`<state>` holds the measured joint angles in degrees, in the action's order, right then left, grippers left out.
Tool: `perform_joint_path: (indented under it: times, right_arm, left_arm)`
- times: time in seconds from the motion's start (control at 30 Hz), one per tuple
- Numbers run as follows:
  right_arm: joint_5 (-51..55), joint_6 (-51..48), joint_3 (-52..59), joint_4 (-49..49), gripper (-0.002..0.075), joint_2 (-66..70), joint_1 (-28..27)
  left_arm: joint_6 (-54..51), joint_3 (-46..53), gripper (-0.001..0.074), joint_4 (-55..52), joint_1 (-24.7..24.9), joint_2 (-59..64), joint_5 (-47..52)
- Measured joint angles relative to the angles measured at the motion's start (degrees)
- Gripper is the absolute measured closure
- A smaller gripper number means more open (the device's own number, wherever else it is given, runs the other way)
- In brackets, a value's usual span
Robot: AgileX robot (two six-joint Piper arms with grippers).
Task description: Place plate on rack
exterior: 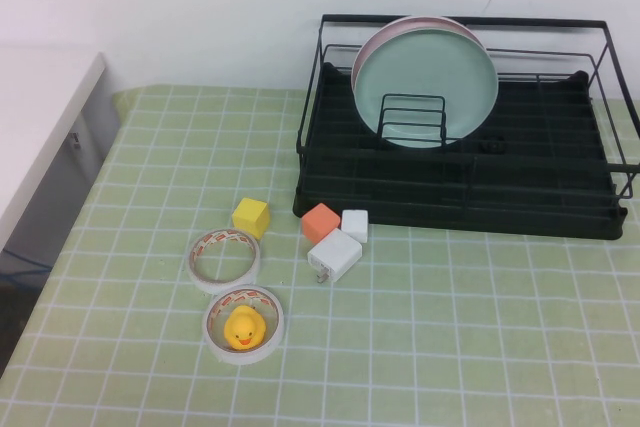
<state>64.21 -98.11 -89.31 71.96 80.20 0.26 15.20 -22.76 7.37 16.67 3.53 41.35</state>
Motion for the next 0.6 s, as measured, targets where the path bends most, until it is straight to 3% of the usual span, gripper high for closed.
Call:
perform_joint_path:
  times: [0.23, 0.6]
  right_arm:
    - [-11.2, -11.5, 25.6, 6.7, 0.0714, -23.3, 0.0]
    - [-21.9, -11.9, 47.0, 9.5, 0.0714, -51.7, 0.0]
  left_arm:
    - [0.0, 1.9, 0.0736, 0.0, 0.0, 0.0, -1.4]
    - [0.0, 2.0, 0.0736, 0.0, 0.0, 0.0, -1.8]
